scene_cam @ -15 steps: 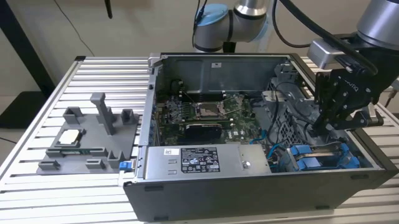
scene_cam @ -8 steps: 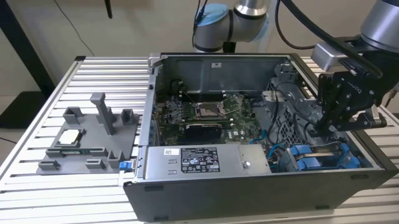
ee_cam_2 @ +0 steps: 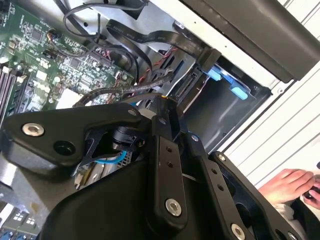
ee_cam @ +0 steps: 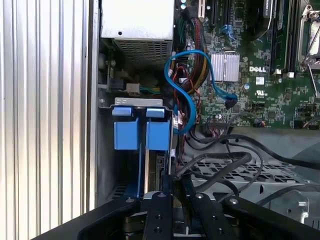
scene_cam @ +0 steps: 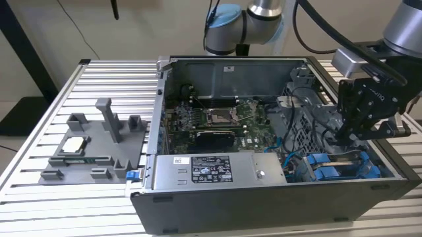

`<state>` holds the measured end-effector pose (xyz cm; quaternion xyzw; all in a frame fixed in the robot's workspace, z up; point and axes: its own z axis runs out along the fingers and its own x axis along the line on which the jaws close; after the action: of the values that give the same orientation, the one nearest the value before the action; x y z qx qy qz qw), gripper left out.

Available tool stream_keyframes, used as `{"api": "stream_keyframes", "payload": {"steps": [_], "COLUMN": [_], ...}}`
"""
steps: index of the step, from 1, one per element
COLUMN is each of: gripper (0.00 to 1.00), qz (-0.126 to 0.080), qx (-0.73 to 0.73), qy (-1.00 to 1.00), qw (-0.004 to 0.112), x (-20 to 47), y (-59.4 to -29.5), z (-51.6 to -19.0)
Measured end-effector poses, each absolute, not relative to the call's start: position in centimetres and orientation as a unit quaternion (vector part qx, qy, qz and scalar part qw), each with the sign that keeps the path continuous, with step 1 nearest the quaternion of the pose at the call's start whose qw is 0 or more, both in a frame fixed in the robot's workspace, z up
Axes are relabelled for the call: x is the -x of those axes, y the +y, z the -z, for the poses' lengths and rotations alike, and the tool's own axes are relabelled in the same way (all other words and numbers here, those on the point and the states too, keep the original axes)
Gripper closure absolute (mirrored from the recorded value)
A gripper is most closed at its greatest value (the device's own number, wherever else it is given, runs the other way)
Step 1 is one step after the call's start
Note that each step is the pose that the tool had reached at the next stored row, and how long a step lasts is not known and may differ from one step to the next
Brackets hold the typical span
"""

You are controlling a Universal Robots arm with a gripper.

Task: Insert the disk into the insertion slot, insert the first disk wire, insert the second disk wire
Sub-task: 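Insert the first disk wire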

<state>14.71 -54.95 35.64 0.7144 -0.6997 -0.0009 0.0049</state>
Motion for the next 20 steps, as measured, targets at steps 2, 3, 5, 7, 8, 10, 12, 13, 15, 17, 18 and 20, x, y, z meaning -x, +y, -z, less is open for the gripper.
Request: {"api": "stream_keyframes", "payload": {"steps": [2,3,5,7,8,10,12,13,15,17,18,20], "gripper": [0.81,0.81,0.81,0.81,0.81,0.81,0.81,0.81,0.81,0.81,0.81,0.81], "qz": [0.001,0.001,0.001,0.001,0.001,0.001,0.001,0.001,0.001,0.001,0.001,0.001], "qx": [-0.714,-0.714,-0.714,-0.714,-0.714,-0.714,-0.715,-0.714,-0.714,-0.714,-0.714,-0.714], "qy": [-0.700,-0.700,-0.700,-0.700,-0.700,-0.700,-0.700,-0.700,-0.700,-0.700,-0.700,-0.700], "qw": [0.005,0.005,0.005,0.005,0.005,0.005,0.005,0.005,0.005,0.005,0.005,0.005], "x": [-14.7,-14.7,-14.8,-14.8,-14.8,-14.8,-14.9,-14.9,-15.1,-15.2,-15.4,-15.8], "y": [-55.0,-55.0,-55.0,-55.0,-55.0,-55.0,-55.0,-55.0,-55.1,-55.2,-55.2,-55.3], "z": [-35.6,-35.6,-35.5,-35.5,-35.4,-35.4,-35.3,-35.3,-35.2,-35.1,-35.1,-35.0]}}
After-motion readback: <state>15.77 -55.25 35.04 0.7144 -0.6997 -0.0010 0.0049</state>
